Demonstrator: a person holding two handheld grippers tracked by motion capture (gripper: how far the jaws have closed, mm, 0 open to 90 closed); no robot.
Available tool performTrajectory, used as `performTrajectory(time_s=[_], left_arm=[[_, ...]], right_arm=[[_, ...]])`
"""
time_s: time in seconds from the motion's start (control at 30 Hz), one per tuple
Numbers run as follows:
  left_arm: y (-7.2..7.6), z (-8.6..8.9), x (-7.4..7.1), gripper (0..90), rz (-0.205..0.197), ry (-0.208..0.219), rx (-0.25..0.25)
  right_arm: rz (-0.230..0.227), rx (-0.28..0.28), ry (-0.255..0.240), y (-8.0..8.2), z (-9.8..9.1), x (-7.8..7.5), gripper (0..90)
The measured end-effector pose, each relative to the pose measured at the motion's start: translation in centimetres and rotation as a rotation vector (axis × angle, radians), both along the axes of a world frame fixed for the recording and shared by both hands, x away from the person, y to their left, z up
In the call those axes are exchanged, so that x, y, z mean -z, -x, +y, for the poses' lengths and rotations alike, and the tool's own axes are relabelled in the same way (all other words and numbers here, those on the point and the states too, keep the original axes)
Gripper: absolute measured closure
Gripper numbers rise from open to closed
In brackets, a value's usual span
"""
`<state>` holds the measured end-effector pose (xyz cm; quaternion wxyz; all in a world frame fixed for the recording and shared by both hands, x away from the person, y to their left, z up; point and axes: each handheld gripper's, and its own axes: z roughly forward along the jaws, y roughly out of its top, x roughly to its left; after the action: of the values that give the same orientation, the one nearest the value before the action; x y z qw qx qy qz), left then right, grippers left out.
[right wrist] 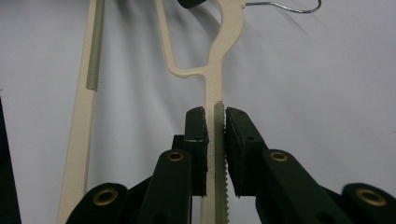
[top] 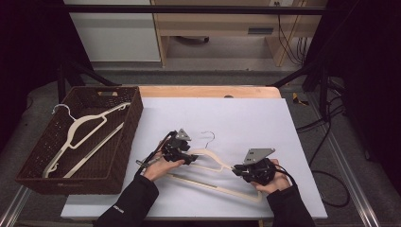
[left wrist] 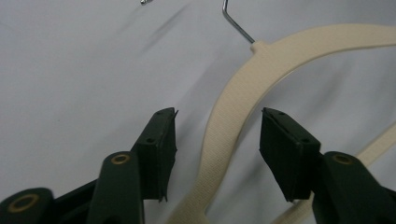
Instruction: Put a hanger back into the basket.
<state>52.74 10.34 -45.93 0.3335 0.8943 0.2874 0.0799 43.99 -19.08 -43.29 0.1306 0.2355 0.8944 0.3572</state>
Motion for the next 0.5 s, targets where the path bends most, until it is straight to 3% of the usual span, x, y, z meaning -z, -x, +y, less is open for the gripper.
performTrajectory(time_s=[0.17,0.27,0.3,0.5], left_arm=[[-0.4,-0.3,0.6,59.3,-0.007,-0.028,0.011],[-0.6,-0.2,0.7,63.2,0.025,-0.008,0.034],[-0.5,-0.2,0.6,68.4,0.022,-0.012,0.038],[0.4,0.1,-0.4,72.0,-0.053,-0.056,0.091]], right_arm=[[0.003,-0.002,-0.007,0.0,0.0,0.0,79.7],[0.002,-0.003,-0.009,0.0,0.0,0.1,79.7],[0.004,-0.002,-0.010,0.0,0.0,0.1,79.7],[0.017,0.011,-0.025,-0.1,-0.3,0.1,79.3]])
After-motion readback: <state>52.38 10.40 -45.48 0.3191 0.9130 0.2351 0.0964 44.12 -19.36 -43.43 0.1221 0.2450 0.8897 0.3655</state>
